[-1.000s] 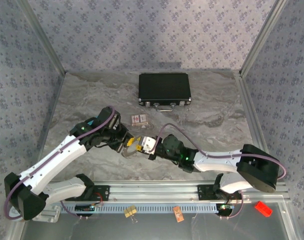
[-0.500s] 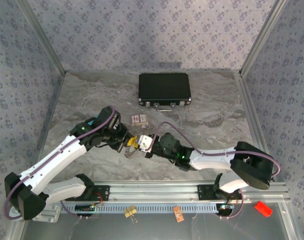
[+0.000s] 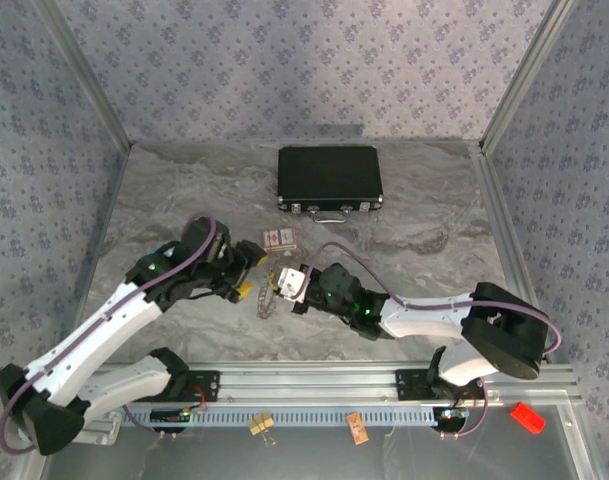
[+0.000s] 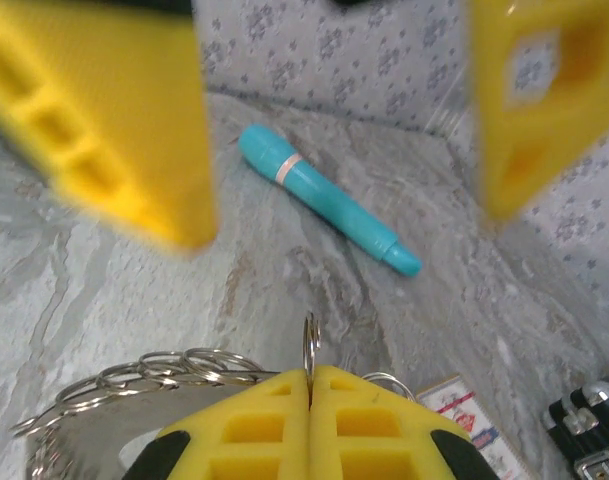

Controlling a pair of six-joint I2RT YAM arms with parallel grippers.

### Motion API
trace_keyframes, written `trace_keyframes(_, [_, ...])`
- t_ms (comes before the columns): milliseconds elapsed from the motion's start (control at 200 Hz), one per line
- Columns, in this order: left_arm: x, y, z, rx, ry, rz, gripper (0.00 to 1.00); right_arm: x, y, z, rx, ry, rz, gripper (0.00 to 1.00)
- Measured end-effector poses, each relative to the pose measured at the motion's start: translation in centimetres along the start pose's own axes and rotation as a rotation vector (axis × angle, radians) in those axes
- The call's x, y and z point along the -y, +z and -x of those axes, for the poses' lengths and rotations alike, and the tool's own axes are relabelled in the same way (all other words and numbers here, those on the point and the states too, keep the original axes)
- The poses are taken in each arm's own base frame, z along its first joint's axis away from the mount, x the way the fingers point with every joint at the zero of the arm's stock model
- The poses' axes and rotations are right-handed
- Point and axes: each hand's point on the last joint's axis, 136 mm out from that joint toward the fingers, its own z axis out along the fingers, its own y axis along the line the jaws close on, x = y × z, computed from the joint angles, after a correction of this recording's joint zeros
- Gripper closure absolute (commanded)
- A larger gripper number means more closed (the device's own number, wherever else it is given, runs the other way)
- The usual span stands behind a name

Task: Put the keys on the keyring

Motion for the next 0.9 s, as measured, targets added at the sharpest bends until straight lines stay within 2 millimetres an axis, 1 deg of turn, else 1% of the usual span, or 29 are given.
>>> trace_keyframes(95, [1.9,-1.6,2.2,0.141,0.213,-0.086,0.31,0.1,-0.4,-0.3,-0.03,0.014,0.031,1.0])
trace_keyframes(165, [3.5,-2.5,3.2,0.232,0.416,-0.144,0.38,0.4,-0.8,-0.2,-0.048,0.025,0.054,1.0])
trace_keyframes(215, [4.4,-2.8,3.6,0.282,0.574,-0.18,0.41,0.6,-1.0,-0.1,-0.062,0.033,0.072,1.0])
trace_keyframes(285, [4.7,-2.3,3.5,0.324,0.825,-0.202,0.44,1.0,-1.4,0.2,-0.078,0.046,0.096,1.0])
trace_keyframes(360, [3.7,-0.9,2.5,0.306,1.117,-0.203,0.47,1.4,-1.8,0.3,-0.1,0.06,0.123,1.0])
trace_keyframes(450, [1.7,0.8,0.9,0.241,1.435,-0.196,0.51,1.8,-2.2,0.3,-0.132,0.076,0.155,1.0])
trace_keyframes(510, [0.7,1.5,-0.1,0.197,1.604,-0.21,0.52,1.9,-2.5,0.3,-0.156,0.082,0.179,1.0])
trace_keyframes(575, [0.1,2.0,-1.1,0.162,1.75,-0.248,0.56,1.8,-2.9,0.1,-0.181,0.082,0.211,1.0])
trace_keyframes(695, [-0.5,2.9,-3.0,0.103,1.938,-0.346,0.63,1.3,-3.5,0.1,-0.216,0.071,0.268,1.0])
trace_keyframes(745, [-0.8,3.4,-3.5,0.074,1.98,-0.377,0.64,1.2,-3.7,0.1,-0.228,0.063,0.29,1.0])
trace_keyframes(800, [-1.0,3.8,-4.1,0.052,2.019,-0.412,0.68,1.0,-3.9,0.1,-0.239,0.055,0.311,1.0])
trace_keyframes(899, [-1.4,4.3,-4.8,0.035,2.06,-0.464,0.7,0.7,-4.3,0.5,-0.248,0.041,0.345,1.0])
